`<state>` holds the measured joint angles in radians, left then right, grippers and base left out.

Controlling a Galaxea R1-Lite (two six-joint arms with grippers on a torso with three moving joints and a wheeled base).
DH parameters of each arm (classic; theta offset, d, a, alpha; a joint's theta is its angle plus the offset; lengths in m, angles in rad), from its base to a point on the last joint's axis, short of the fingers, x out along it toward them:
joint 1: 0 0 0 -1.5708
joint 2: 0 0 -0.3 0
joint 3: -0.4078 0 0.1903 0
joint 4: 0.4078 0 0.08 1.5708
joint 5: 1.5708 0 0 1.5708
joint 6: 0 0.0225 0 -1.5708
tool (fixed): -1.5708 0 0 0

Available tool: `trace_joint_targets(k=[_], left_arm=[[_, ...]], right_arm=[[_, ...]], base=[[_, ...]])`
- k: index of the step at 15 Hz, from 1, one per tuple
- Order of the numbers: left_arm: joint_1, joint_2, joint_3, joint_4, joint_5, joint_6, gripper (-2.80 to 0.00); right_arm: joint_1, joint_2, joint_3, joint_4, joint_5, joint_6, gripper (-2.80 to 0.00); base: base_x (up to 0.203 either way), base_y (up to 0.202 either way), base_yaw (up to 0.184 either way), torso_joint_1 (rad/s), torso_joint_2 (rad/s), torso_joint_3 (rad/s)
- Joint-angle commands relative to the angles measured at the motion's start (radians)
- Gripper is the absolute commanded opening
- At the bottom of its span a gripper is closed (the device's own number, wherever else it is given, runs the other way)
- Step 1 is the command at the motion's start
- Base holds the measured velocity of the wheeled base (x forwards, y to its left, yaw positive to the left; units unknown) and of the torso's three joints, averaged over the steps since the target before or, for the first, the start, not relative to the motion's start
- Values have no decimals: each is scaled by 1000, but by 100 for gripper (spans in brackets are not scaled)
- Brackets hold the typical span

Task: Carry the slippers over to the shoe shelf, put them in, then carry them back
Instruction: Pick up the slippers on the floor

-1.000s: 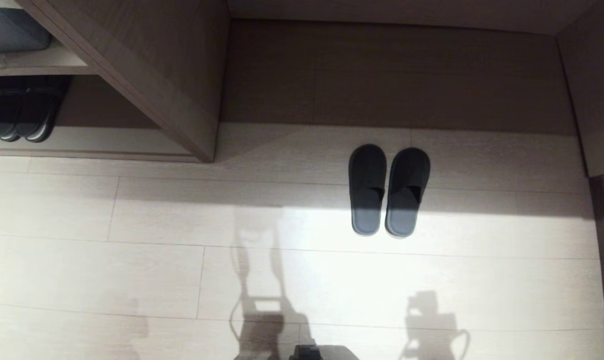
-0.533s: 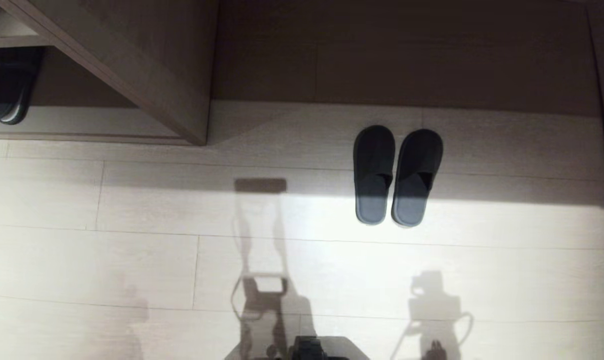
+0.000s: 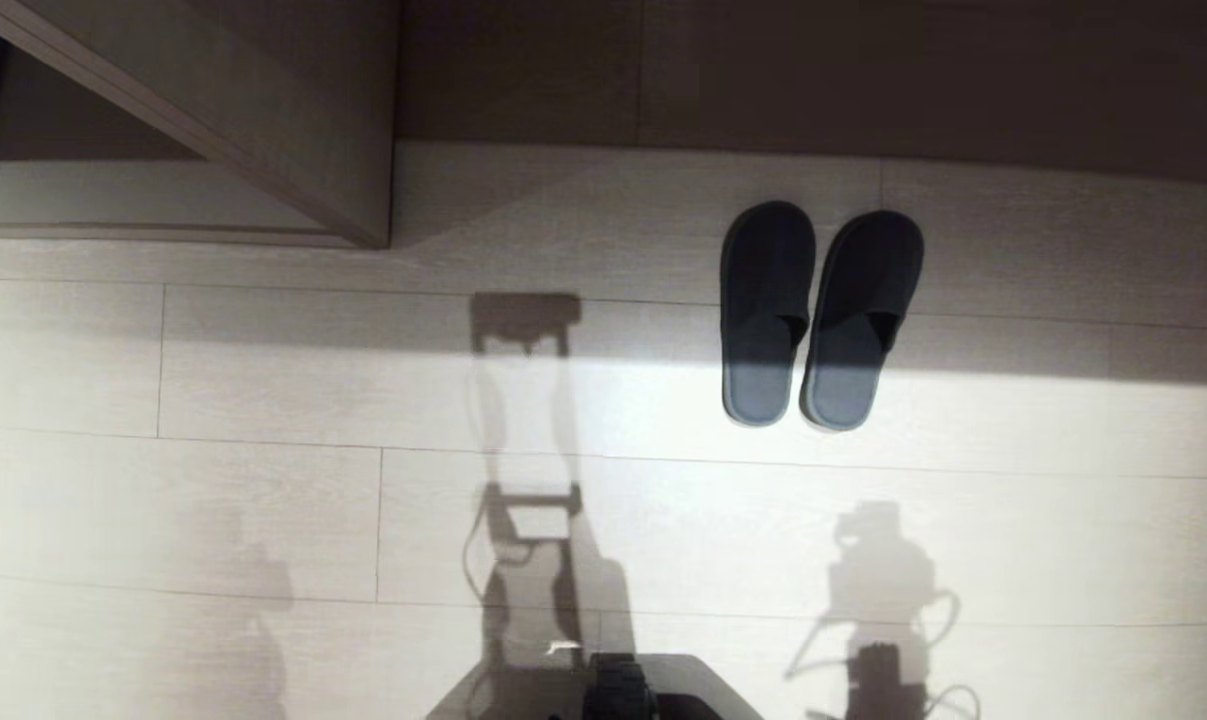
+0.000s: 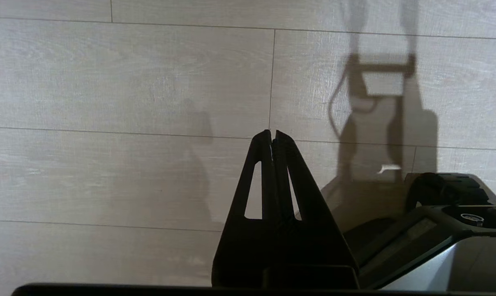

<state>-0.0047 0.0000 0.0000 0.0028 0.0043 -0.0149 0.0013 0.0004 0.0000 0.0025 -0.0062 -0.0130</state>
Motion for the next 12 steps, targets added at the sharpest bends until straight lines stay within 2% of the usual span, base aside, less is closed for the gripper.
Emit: trace_joint_targets(k=[1, 12], left_arm=[[0, 0, 2, 0, 0, 0, -280], [0, -2, 2, -1, 0, 3, -280]], right_arm=[[0, 1, 0, 1, 0, -1, -280], [0, 0, -19, 10, 3, -3, -280]], base=[[0, 0, 0, 3, 2, -196], [0, 0, 0, 1, 2, -198]])
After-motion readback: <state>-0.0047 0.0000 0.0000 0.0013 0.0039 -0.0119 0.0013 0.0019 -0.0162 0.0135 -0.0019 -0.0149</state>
